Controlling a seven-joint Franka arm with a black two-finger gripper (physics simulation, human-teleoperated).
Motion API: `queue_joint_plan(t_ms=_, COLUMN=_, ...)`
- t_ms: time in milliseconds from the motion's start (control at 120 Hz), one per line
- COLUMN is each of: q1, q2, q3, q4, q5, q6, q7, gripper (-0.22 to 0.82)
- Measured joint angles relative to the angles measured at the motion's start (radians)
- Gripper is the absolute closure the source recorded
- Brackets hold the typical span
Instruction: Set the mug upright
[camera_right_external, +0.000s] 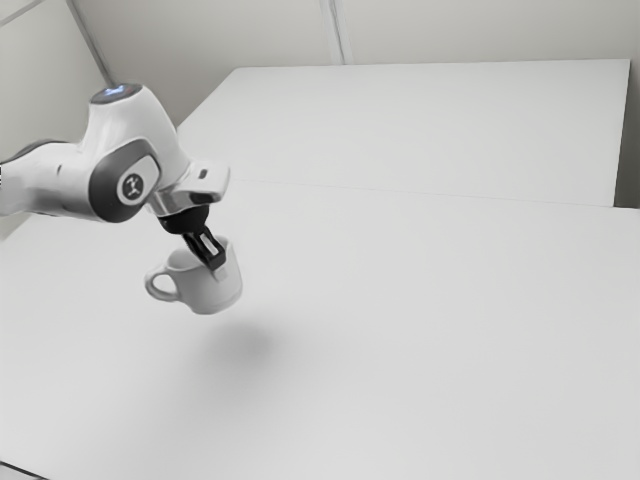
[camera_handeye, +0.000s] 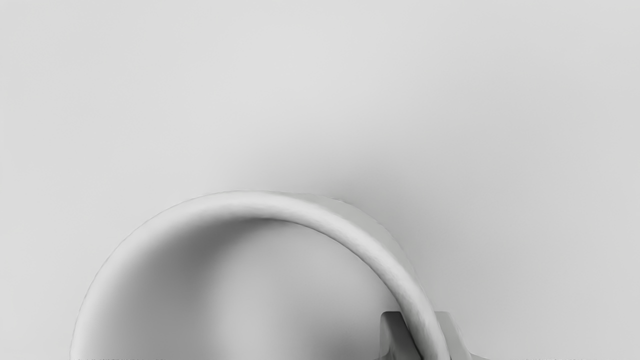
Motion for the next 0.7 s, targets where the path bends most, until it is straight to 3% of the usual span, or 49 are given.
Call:
queue_joint_plan(t_ms=400, q1=0.005, q2=0.018, q3=0.0, q4=-0.196, q5=0.171, q6=0.339, q7=-0.258, gripper=0.79)
queue_joint_plan(t_ms=700, q1=0.004, q2=0.104, q3=-0.002, q4=-0.213, q5=0.18, q6=0.504, q7=-0.372, gripper=0.79)
